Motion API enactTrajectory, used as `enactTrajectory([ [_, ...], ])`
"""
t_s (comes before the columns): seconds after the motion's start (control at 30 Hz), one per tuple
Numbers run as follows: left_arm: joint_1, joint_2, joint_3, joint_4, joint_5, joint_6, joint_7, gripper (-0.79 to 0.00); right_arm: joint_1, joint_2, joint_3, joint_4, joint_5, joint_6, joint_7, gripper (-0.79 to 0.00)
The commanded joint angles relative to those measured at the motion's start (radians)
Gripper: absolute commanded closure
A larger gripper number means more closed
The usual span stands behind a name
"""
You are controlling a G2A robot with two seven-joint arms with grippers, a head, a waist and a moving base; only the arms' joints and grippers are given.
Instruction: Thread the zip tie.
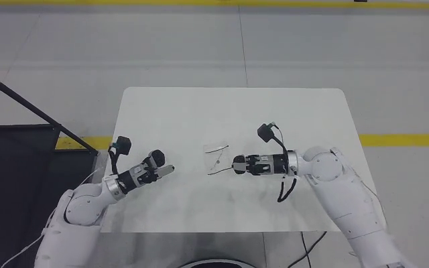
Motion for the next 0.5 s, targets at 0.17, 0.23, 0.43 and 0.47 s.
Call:
enactTrajectory([
  [0.17,-0.079,0.013,0.055,0.05,-0.162,-0.042,-0.167,-0.785,0.019,0.053,-0.095,-0.097,0.063,0.026,0.026,0.0],
  [0.23,-0.079,0.013,0.055,0.05,-0.162,-0.042,-0.167,-0.785,0.023,0.059,-0.103,-0.099,0.056,0.027,0.027,0.0],
  [0.43,-0.079,0.013,0.055,0.05,-0.162,-0.042,-0.167,-0.785,0.023,0.059,-0.103,-0.099,0.056,0.027,0.027,0.0],
  [0.47,-0.079,0.013,0.055,0.05,-0.162,-0.042,-0.167,-0.785,0.023,0.059,-0.103,-0.099,0.056,0.027,0.027,0.0],
])
